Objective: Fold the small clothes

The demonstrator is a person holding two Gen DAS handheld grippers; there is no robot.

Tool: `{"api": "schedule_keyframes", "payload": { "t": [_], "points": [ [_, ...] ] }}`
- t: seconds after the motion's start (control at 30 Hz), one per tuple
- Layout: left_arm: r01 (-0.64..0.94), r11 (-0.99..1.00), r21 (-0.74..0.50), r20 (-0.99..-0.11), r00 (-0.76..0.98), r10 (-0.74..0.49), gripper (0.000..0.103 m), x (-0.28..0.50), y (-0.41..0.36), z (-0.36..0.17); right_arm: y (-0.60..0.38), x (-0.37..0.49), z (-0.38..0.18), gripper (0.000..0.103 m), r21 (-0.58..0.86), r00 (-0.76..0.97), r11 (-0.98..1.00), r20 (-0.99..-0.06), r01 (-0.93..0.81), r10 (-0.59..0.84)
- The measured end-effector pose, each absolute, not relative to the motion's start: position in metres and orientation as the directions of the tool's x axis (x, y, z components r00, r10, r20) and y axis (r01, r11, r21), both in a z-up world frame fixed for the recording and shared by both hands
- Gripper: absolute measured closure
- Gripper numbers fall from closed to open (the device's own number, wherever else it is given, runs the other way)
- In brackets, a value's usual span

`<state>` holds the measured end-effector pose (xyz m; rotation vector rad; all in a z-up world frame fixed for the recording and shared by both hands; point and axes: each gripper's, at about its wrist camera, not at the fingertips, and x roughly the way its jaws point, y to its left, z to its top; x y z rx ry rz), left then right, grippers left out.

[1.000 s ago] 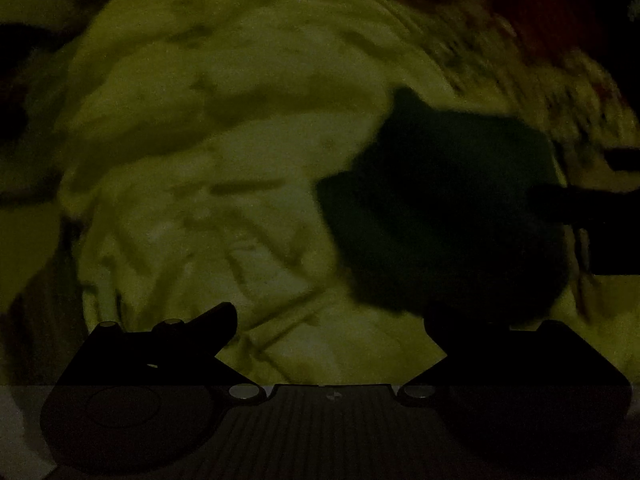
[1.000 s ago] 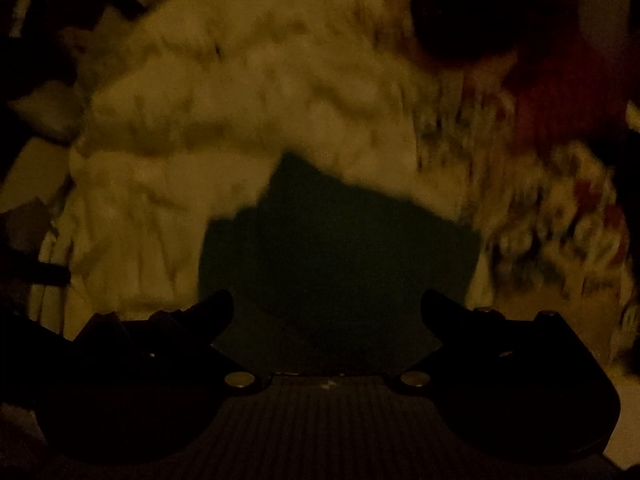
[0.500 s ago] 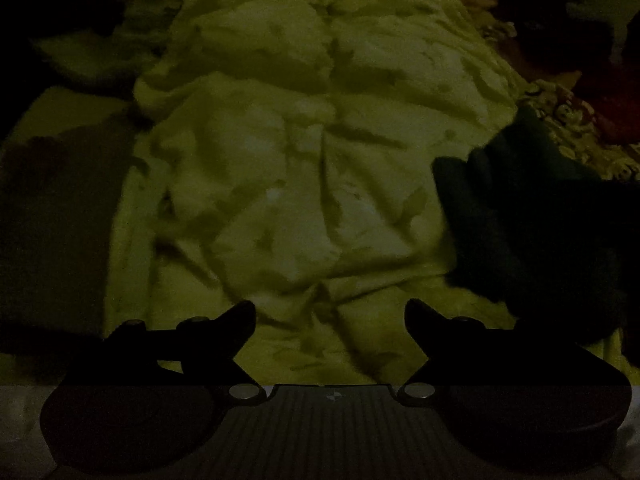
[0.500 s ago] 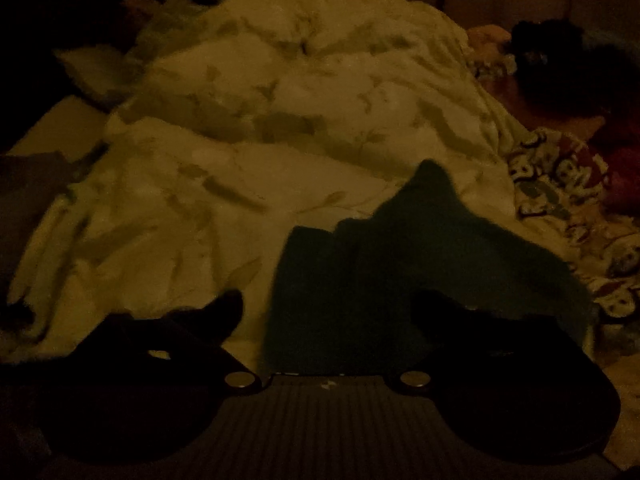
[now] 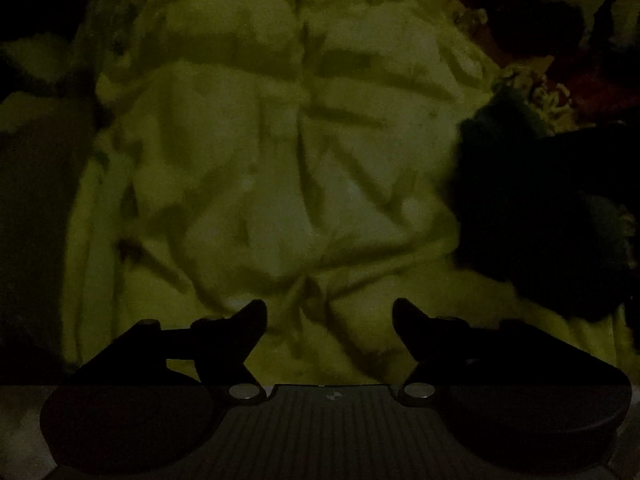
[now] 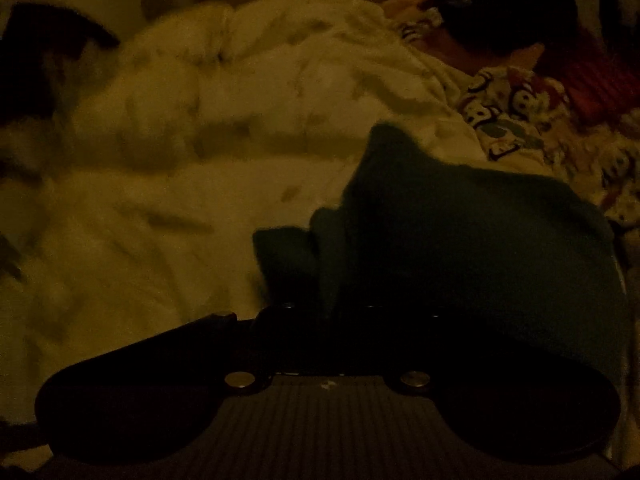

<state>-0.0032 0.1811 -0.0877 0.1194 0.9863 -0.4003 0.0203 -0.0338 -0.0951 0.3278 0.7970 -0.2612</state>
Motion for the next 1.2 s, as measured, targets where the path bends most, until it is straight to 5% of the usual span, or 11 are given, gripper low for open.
{"api": "schedule_keyframes", "payload": {
  "t": [0.3,0.53,0.73,0.83,0.9,0.93,0.97,1.1,1.2],
  "points": [
    [0.547,0.829,-0.115,-0.776,0.472,-0.419,0.000,0.023,0.136,-0.041,-0.112,-0.113,0.012,0.097,0.335,0.707,0.815,-0.697,0.472,-0.123],
    [0.708,0.693,-0.132,-0.744,0.391,-0.542,0.000,0.043,0.055,-0.033,-0.150,-0.187,-0.024,0.097,0.311,0.586,0.702,-0.788,0.641,-0.186],
    [0.836,0.540,-0.097,-0.733,0.307,-0.607,0.000,0.063,-0.032,-0.035,-0.155,-0.197,-0.090,0.093,0.329,0.470,0.640,-0.881,0.694,-0.058],
    [0.876,0.465,-0.127,-0.756,0.218,-0.618,0.000,0.071,-0.071,-0.040,-0.168,-0.212,-0.081,0.091,0.377,0.527,0.560,-0.840,0.738,-0.128],
    [0.888,0.428,-0.167,-0.746,0.170,-0.644,0.000,0.072,-0.091,-0.042,-0.182,-0.214,-0.065,0.056,0.395,0.575,0.552,-0.793,0.735,-0.198],
    [0.888,0.423,-0.181,-0.745,0.157,-0.649,0.000,0.073,-0.099,-0.045,-0.192,-0.212,-0.060,0.028,0.413,0.596,0.543,-0.775,0.731,-0.212],
    [0.887,0.417,-0.199,-0.752,0.134,-0.645,0.000,0.074,-0.108,-0.049,-0.204,-0.208,-0.060,0.022,0.444,0.620,0.534,-0.758,0.719,-0.205],
    [0.855,0.406,-0.322,-0.794,-0.011,-0.608,0.000,0.081,-0.149,-0.076,-0.243,-0.192,-0.081,0.029,0.590,0.701,0.451,-0.703,0.670,-0.122],
    [0.861,0.418,-0.290,-0.835,-0.014,-0.551,0.000,0.076,-0.164,-0.096,-0.250,-0.178,-0.111,0.030,0.613,0.675,0.375,-0.736,0.696,-0.049]
  ]
}}
